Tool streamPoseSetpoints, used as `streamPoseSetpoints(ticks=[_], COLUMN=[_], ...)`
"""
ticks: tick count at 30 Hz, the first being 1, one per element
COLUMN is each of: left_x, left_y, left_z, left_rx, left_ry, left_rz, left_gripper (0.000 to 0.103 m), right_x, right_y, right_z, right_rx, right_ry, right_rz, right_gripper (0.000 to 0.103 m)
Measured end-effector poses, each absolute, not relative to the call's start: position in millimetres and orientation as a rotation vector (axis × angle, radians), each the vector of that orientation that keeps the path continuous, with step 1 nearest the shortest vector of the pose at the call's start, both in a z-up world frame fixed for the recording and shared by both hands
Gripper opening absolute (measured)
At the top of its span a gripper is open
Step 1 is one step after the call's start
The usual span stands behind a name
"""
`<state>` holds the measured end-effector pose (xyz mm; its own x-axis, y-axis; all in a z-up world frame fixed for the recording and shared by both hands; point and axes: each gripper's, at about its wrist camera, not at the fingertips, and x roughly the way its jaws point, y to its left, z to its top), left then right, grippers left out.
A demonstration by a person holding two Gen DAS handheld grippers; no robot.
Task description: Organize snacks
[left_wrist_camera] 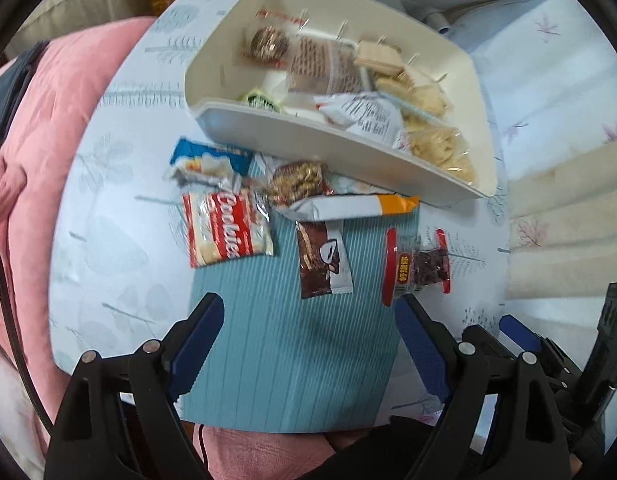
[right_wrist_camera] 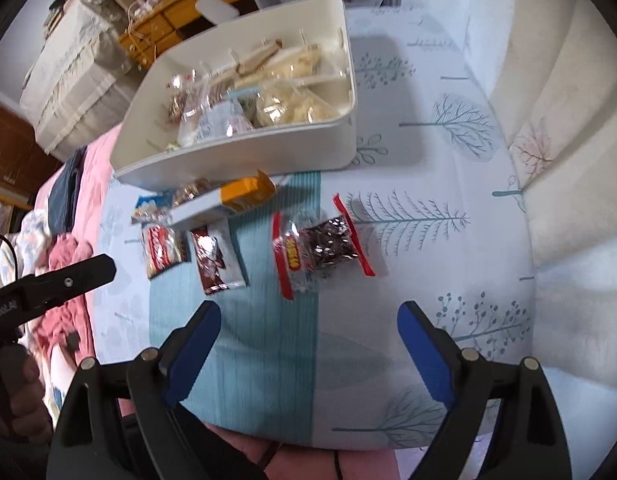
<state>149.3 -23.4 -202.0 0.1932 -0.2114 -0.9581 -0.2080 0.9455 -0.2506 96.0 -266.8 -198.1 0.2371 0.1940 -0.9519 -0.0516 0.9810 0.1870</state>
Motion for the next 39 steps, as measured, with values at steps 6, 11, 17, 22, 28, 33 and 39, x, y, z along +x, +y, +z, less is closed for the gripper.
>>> streamPoseSetpoints(ticks=[6,11,17,22,28,33,39], left_x=[153.4,159.7,166.9,173.1,179.9,181.9,174.8], left_y=[-36.9,-45.2,-52.4,-57.5,-60.2,-60.0,-53.0], left_z=[-234.6,-260.3,-285.3,-304.8,-316.3,-316.3,-312.6], left_rx=[-0.411,-0.464,-0.522,-0.55,-0.563,-0.552,-0.591], left_ry=[1.425,1.424,1.431,1.449,1.458,1.451,1.452], left_rz=[0.101,0.166,0.232,0.274,0.303,0.295,0.257], left_gripper=[0.086,0.086,0.086,0.078,0.058,0.036,0.013], right_x=[115.0,133.5,148.7,152.9,159.3,163.1,165.2], right_y=[-275.6,-273.5,-262.0,-247.0,-236.2,-233.2,-228.8], right_z=[-211.6,-224.7,-242.3,-257.3,-271.4,-278.7,-286.6], right_rx=[0.058,-0.02,-0.116,-0.204,-0.259,-0.268,-0.282], right_ry=[1.403,1.443,1.485,1.51,1.526,1.55,1.573], right_rz=[0.259,0.323,0.402,0.446,0.447,0.419,0.391], right_gripper=[0.091,0.091,0.09,0.09,0.087,0.082,0.074])
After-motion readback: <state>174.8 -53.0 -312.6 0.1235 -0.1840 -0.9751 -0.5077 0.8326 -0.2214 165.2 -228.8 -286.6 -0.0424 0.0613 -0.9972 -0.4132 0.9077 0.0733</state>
